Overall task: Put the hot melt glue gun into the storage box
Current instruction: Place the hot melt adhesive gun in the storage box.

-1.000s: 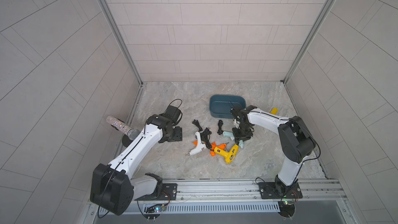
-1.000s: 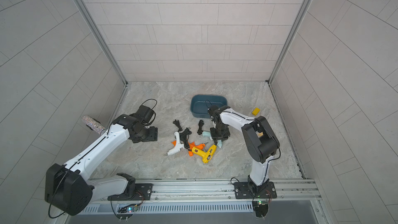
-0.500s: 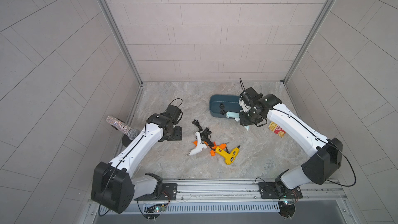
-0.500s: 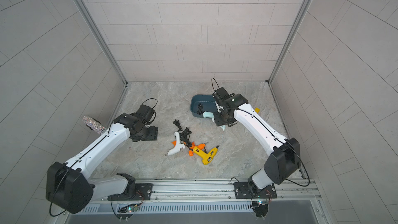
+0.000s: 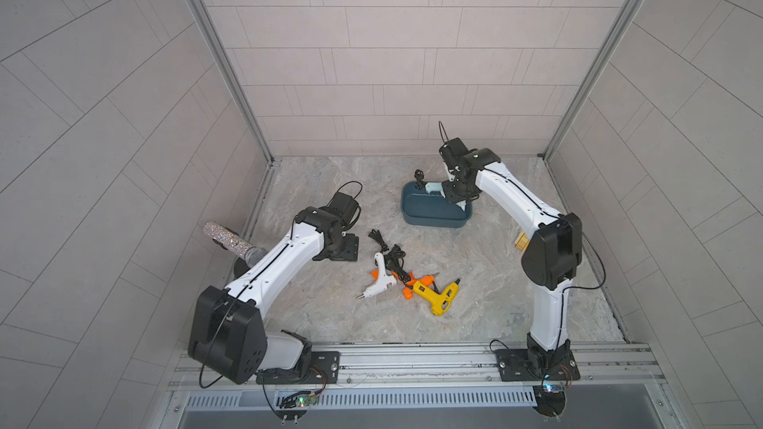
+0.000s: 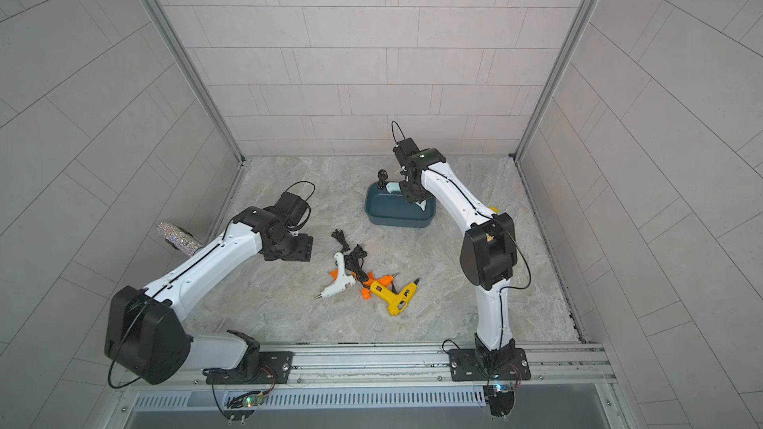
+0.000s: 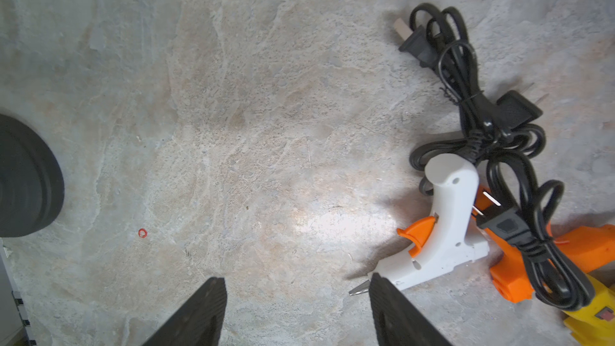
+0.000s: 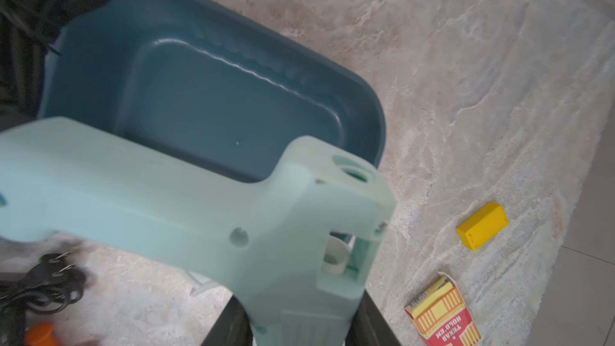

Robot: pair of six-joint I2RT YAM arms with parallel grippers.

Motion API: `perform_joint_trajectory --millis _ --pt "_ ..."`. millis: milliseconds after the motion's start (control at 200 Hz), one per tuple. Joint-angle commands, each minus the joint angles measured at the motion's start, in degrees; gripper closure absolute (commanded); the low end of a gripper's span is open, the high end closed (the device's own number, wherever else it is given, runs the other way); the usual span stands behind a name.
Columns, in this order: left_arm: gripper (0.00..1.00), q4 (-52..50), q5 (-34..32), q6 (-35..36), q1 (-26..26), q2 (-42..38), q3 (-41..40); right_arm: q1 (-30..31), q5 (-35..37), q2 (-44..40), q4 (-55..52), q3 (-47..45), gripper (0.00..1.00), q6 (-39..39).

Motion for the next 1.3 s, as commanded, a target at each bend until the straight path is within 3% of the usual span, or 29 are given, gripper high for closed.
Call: perform_joint_trajectory --millis 0,225,425,505,610,690,821,1096,1296 --pt "0.24 -1.5 -2.1 1.9 -0.5 -0.3 1.6 0.2 1.3 2.3 0.1 1.7 0.95 -1.5" --pt "0.23 -2.1 -3.6 3.1 -0.7 -1.3 1.1 -1.8 1.1 11.5 -0.9 7.4 0.96 -0.4" --pt "0.22 -2.2 -4.6 3.9 -0.7 -1.6 0.9 -2.7 -0.1 16.7 -1.8 7.1 0.94 0.4" --pt "0.22 -2.2 -4.8 4.0 -0.7 -1.4 1.0 -2.8 -0.8 17.1 -2.2 7.2 0.84 0.6" --pt "0.21 -2.3 -5.1 4.0 -0.7 -1.1 1.3 -2.8 -1.5 15.8 -2.3 7.4 0.60 0.7" --pt "0.20 -2.5 -5.1 4.2 -0.7 -0.7 1.7 -2.8 -1.6 13.4 -2.9 7.5 0.44 1.1" --pt "0.20 -3.1 -4.9 4.1 -0.7 -0.1 2.4 -2.7 -0.1 6.0 -3.8 6.3 0.33 2.0" --pt "0.20 -4.2 -2.8 3.3 -1.6 -0.3 1.4 -1.8 -0.5 -13.3 -2.3 -7.4 0.32 5.1" --pt "0.21 -4.2 -0.7 1.1 -4.4 0.2 -0.4 0.5 -6.9 -23.7 -3.2 -22.7 0.32 10.1"
